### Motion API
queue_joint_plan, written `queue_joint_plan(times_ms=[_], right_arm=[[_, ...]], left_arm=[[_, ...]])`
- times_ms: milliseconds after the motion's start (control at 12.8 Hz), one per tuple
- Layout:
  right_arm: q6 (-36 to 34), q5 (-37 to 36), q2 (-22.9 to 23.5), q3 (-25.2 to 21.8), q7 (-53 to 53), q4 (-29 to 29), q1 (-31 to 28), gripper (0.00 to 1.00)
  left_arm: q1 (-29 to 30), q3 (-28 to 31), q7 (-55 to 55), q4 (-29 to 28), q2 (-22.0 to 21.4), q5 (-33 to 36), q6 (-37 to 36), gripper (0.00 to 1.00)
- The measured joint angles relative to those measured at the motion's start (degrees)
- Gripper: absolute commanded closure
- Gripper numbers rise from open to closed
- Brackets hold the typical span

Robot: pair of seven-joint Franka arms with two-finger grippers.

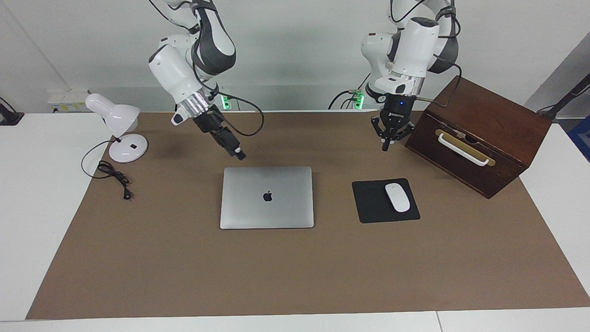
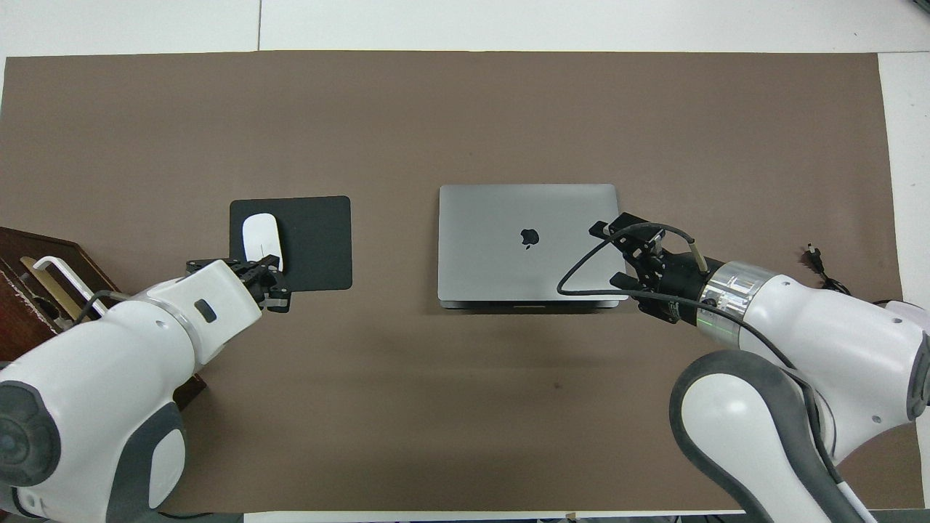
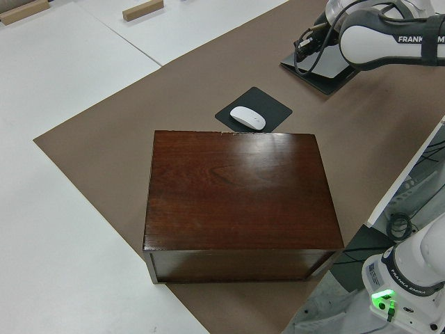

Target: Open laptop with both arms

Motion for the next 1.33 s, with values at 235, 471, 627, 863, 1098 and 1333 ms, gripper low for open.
queue_joint_plan(times_ms=[235, 471, 627, 863, 1098, 1333], right_arm=[[0.1, 0.1, -0.8, 0.0, 1.8, -3.4, 0.3, 0.00], [1.1, 2.6, -0.7, 0.0, 1.8, -4.7, 1.5, 0.00], [2.3, 4.7, -0.3, 0.1, 1.8, -5.2, 3.7, 0.00], [5.5, 6.3, 1.9, 0.1, 1.8, -5.7, 5.7, 0.00], [15.0, 13.0, 6.5, 0.3, 0.1, -5.9, 11.3, 0.00], [17.4, 22.0, 8.3, 0.5, -7.8, -5.8, 12.9, 0.00]], left_arm=[[-2.8, 0.0, 0.0, -6.1, 0.3, 0.0, 10.8, 1.00], [-6.4, 0.0, 0.0, -10.8, 3.5, 0.0, 22.2, 1.00], [-8.9, 0.0, 0.0, -11.8, 8.7, 0.0, 29.5, 1.00], [-11.5, 0.0, 0.1, -11.8, 14.9, 0.0, 37.6, 1.00], [-13.3, 0.0, 0.3, -11.8, 17.5, 0.0, 41.1, 1.00], [-15.2, 0.0, 0.8, -11.8, 19.6, 0.0, 45.0, 1.00]])
